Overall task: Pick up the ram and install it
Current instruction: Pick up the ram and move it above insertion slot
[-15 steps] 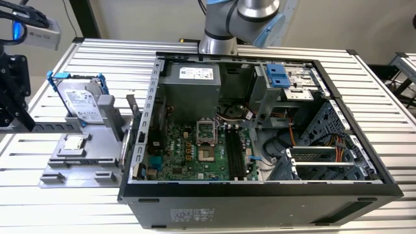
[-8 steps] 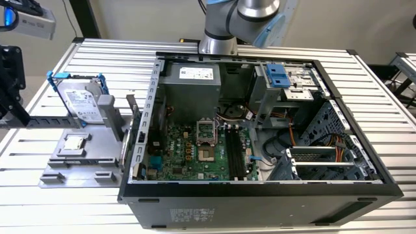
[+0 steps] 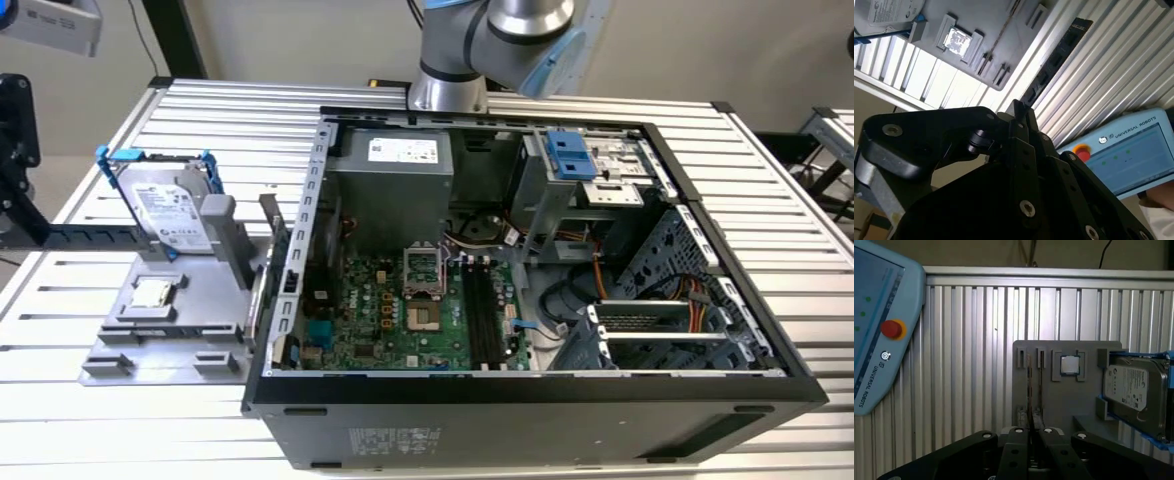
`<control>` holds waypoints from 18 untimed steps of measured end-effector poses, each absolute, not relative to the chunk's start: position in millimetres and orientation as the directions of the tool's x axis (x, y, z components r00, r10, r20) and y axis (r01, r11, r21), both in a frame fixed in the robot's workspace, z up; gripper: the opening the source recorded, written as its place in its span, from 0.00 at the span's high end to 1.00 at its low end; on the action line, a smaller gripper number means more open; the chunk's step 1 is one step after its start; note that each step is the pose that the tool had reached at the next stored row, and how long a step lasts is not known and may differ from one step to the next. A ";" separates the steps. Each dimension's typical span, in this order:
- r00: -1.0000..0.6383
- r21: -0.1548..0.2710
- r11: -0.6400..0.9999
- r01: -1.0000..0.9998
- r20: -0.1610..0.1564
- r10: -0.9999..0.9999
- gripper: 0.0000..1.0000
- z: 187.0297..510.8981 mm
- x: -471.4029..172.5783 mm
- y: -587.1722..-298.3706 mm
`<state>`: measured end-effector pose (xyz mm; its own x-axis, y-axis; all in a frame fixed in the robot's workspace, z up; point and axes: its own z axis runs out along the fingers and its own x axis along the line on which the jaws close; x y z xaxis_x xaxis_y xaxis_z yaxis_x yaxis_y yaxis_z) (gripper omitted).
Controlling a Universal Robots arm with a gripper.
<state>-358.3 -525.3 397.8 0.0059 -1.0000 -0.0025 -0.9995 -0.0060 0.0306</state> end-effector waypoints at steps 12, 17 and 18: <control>0.005 0.030 -0.006 -1.000 -0.002 -1.000 1.00 410.2 -358.2 -525.3; 0.005 0.030 -0.006 -1.000 -0.002 -1.000 1.00 410.2 -358.2 -525.4; 0.005 0.030 -0.006 -1.000 -0.002 -1.000 1.00 410.2 -358.2 -525.3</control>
